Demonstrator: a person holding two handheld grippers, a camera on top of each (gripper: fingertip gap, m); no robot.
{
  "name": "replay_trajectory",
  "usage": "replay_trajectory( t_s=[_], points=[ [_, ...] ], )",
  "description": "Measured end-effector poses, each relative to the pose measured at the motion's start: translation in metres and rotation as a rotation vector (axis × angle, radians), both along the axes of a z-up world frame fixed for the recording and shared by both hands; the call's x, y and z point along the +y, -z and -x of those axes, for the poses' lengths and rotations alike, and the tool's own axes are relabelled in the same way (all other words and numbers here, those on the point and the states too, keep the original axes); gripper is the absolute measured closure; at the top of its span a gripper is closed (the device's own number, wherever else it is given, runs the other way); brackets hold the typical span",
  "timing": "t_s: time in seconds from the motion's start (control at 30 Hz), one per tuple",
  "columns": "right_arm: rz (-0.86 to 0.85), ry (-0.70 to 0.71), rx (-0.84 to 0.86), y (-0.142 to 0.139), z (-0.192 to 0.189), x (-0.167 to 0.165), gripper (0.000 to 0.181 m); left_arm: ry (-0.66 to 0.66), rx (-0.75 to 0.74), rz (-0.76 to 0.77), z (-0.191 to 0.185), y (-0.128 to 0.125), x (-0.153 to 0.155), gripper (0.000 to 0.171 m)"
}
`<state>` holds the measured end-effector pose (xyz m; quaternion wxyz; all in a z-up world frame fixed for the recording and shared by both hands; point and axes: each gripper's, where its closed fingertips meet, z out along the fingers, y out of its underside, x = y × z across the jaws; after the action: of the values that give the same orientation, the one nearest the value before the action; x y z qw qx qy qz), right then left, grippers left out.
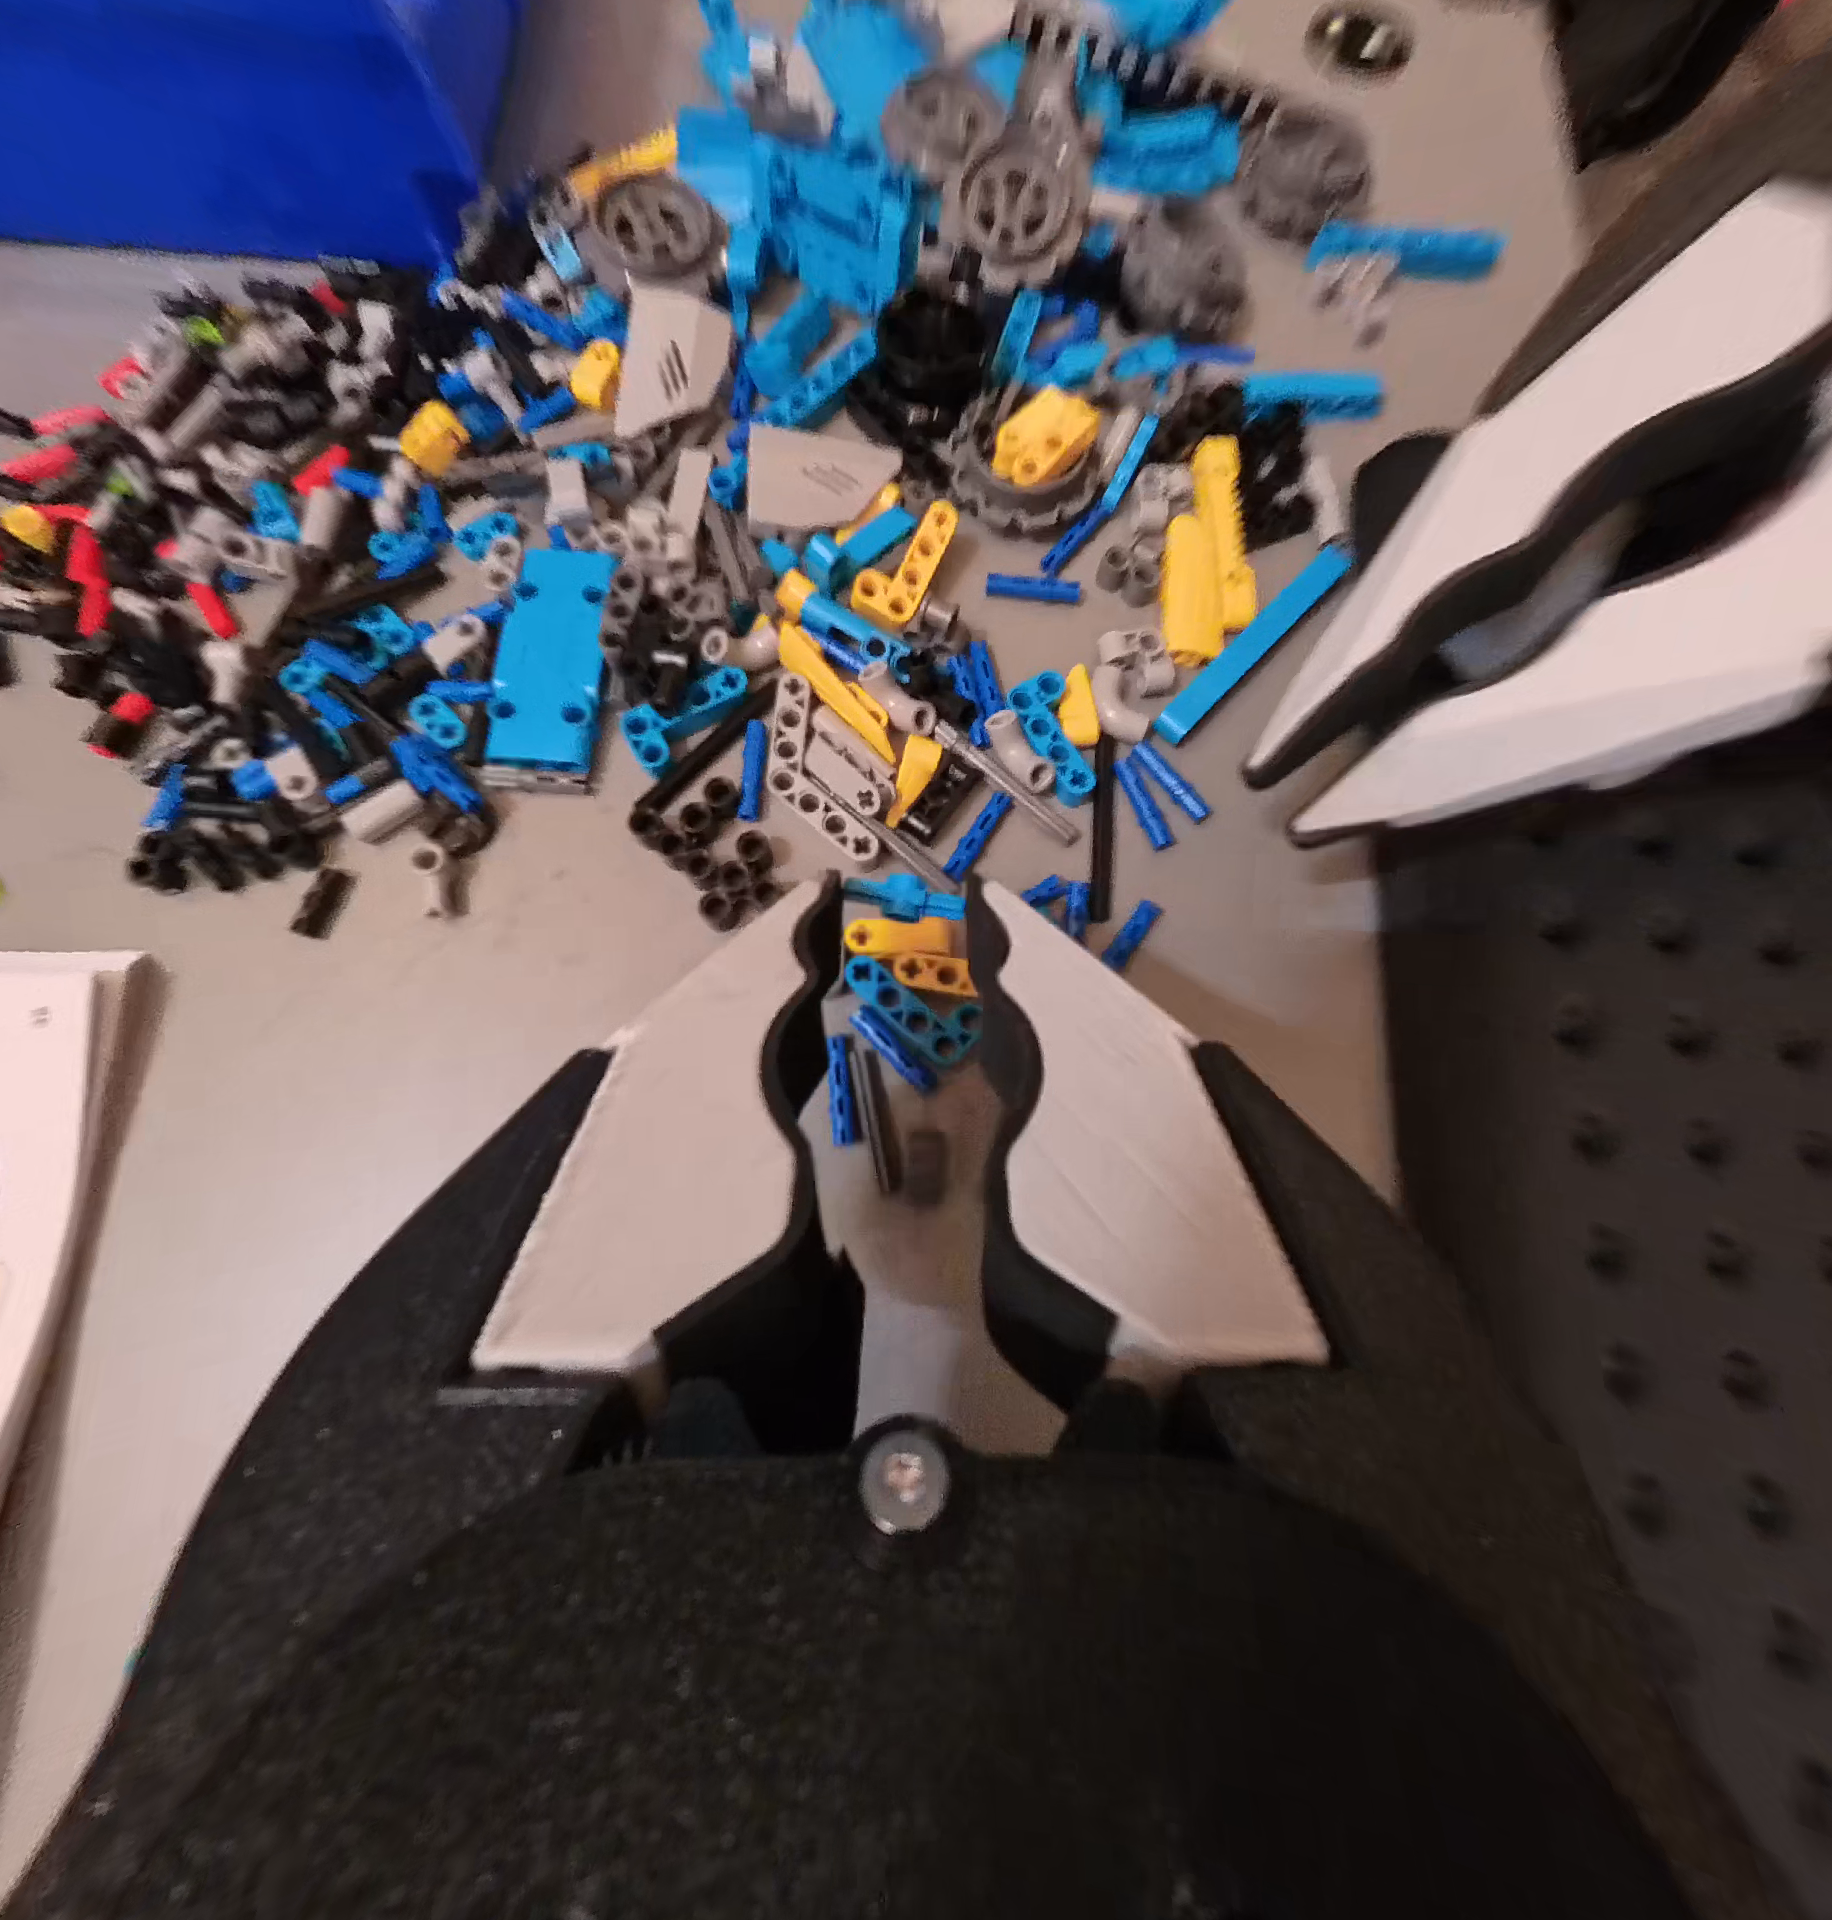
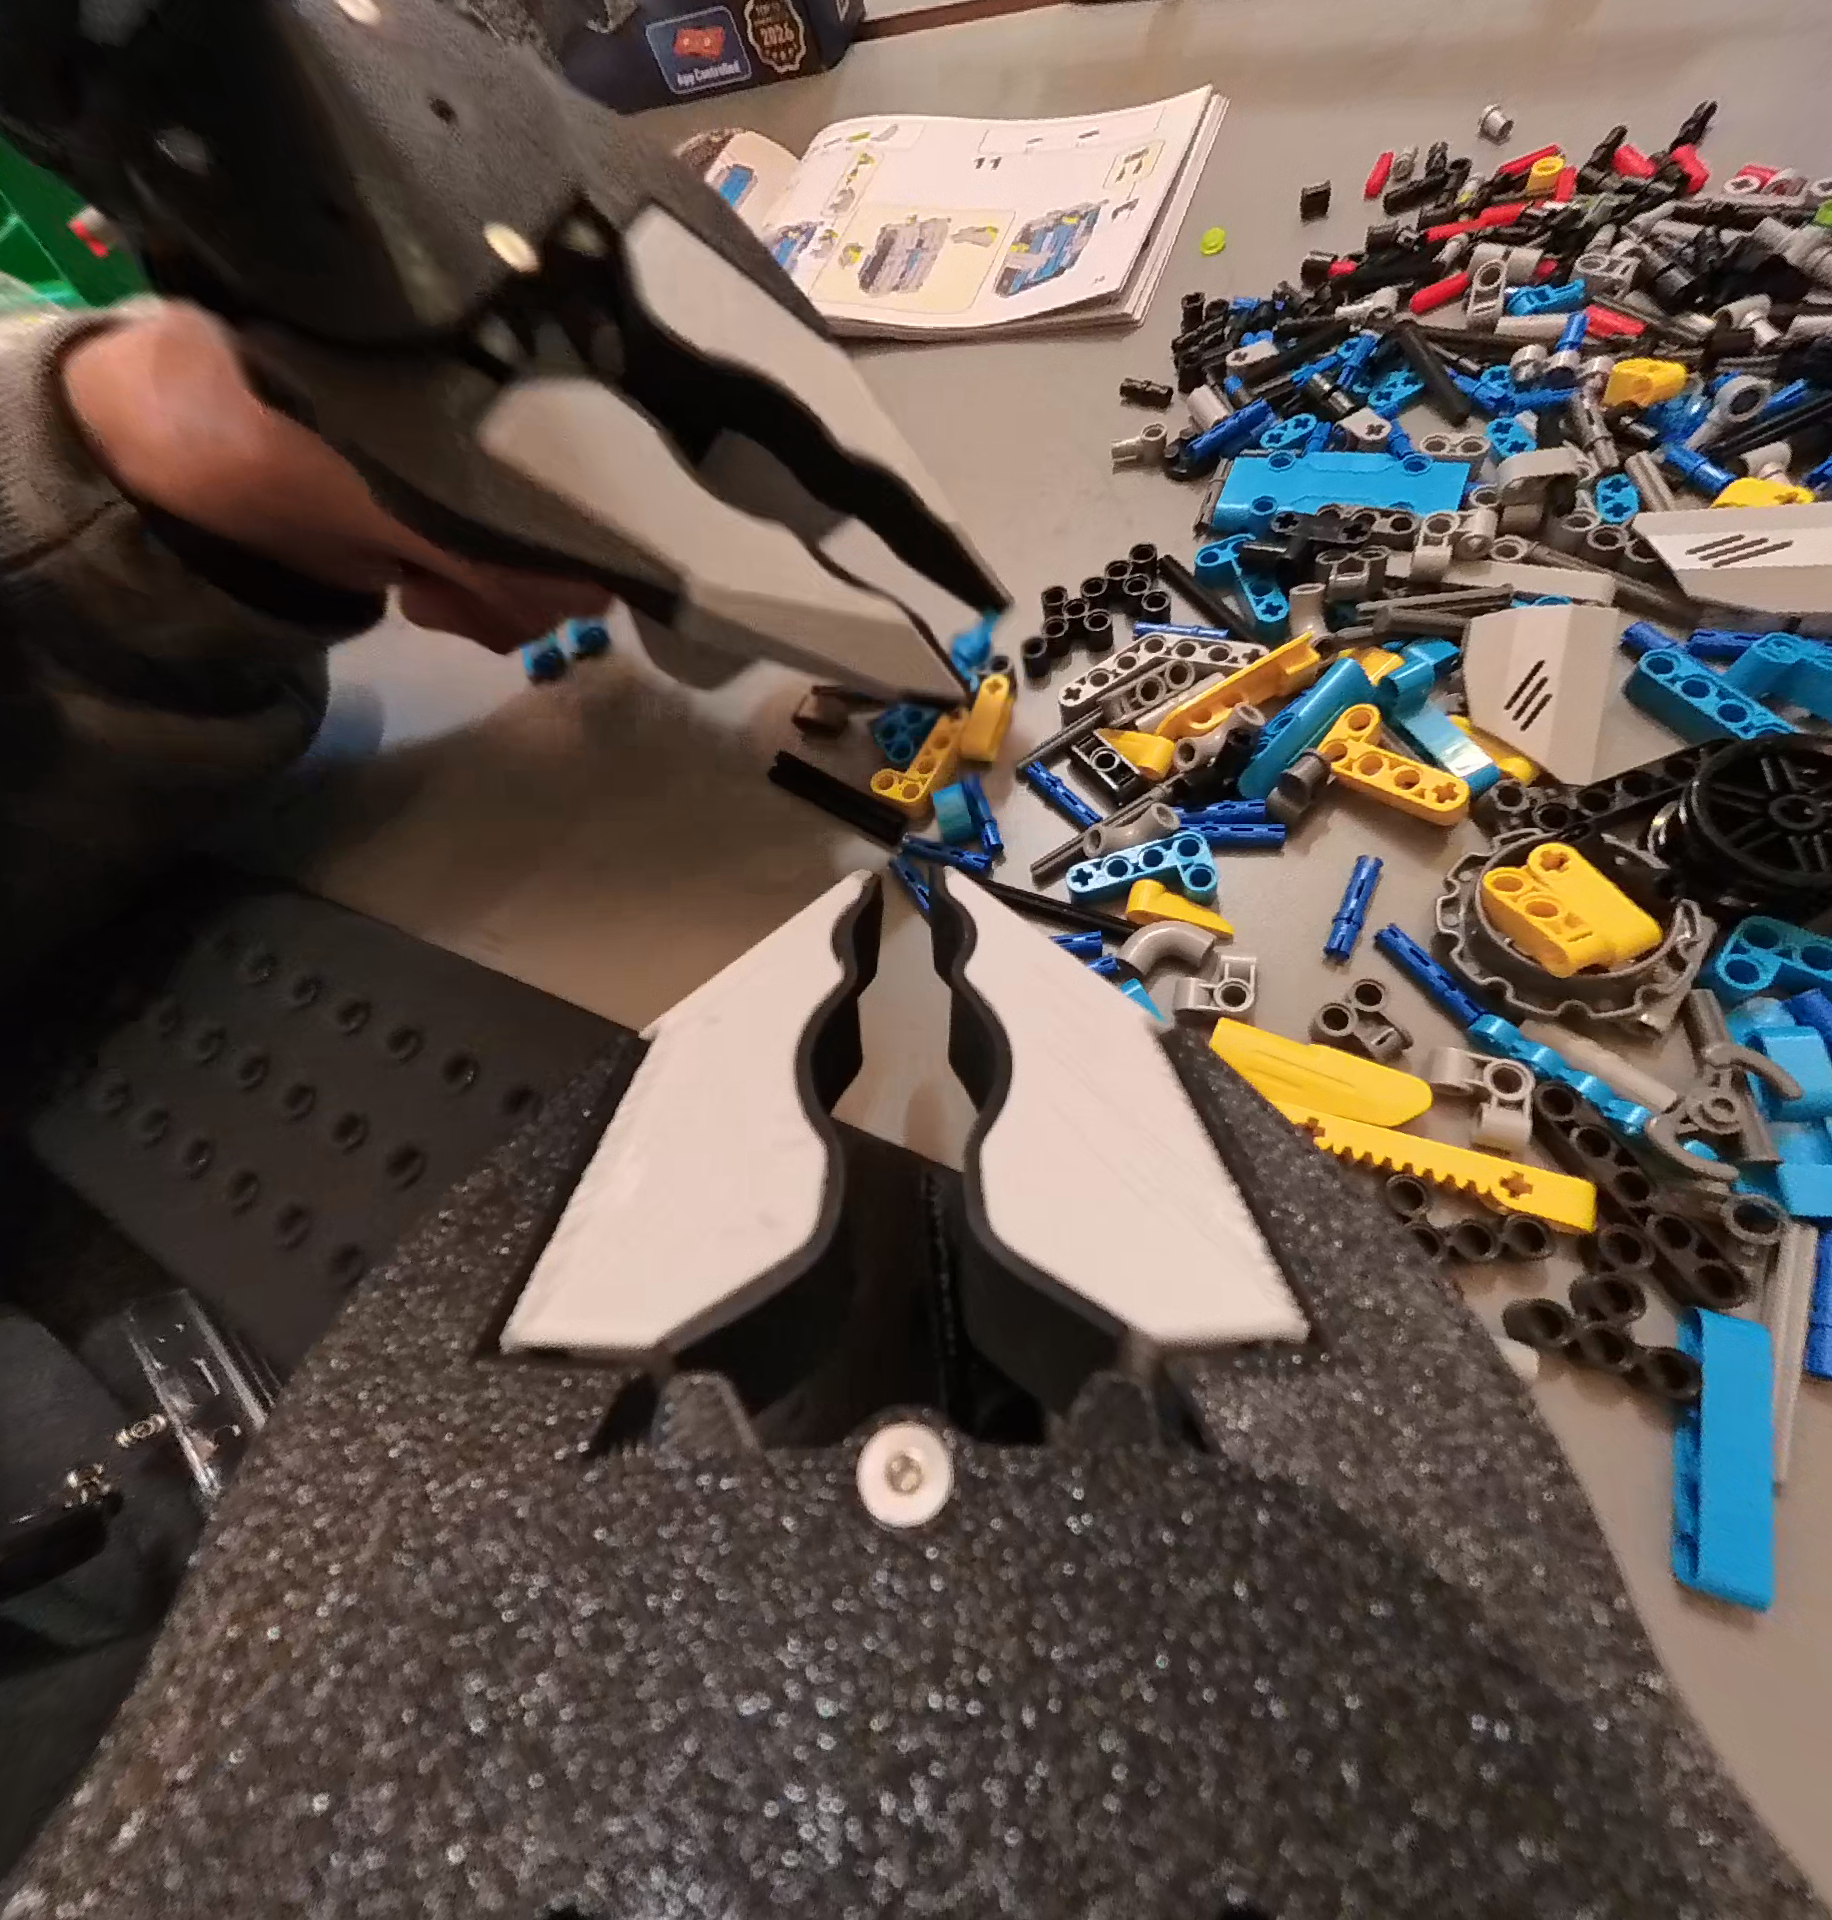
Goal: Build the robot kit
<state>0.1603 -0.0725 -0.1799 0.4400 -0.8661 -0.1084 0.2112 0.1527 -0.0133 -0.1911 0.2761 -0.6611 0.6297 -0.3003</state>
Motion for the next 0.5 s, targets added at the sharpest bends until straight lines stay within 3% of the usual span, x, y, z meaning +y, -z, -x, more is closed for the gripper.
replay_trajectory(
  t_s=[0.1, 0.17, 0.3, 0.5],
  points=[
    [-0.002, 0.000, 0.002, 0.000, 0.000, 0.000, 0.172, -0.049, -0.094, 0.021, 0.026, -0.035, 0.016, 0.149],
    [-0.003, 0.001, 0.001, -0.001, 0.000, 0.000, 0.172, -0.123, -0.078, 0.030, 0.054, -0.045, 0.033, 0.149],
    [-0.003, 0.006, -0.018, 0.001, -0.001, 0.001, 0.173, -0.285, 0.166, -0.112, 0.103, -0.033, 0.062, 0.149],
    [-0.004, 0.013, -0.059, 0.003, 0.000, 0.001, 0.173, -0.175, 0.464, -0.240, 0.136, -0.008, 0.033, 0.148]
  ],
)
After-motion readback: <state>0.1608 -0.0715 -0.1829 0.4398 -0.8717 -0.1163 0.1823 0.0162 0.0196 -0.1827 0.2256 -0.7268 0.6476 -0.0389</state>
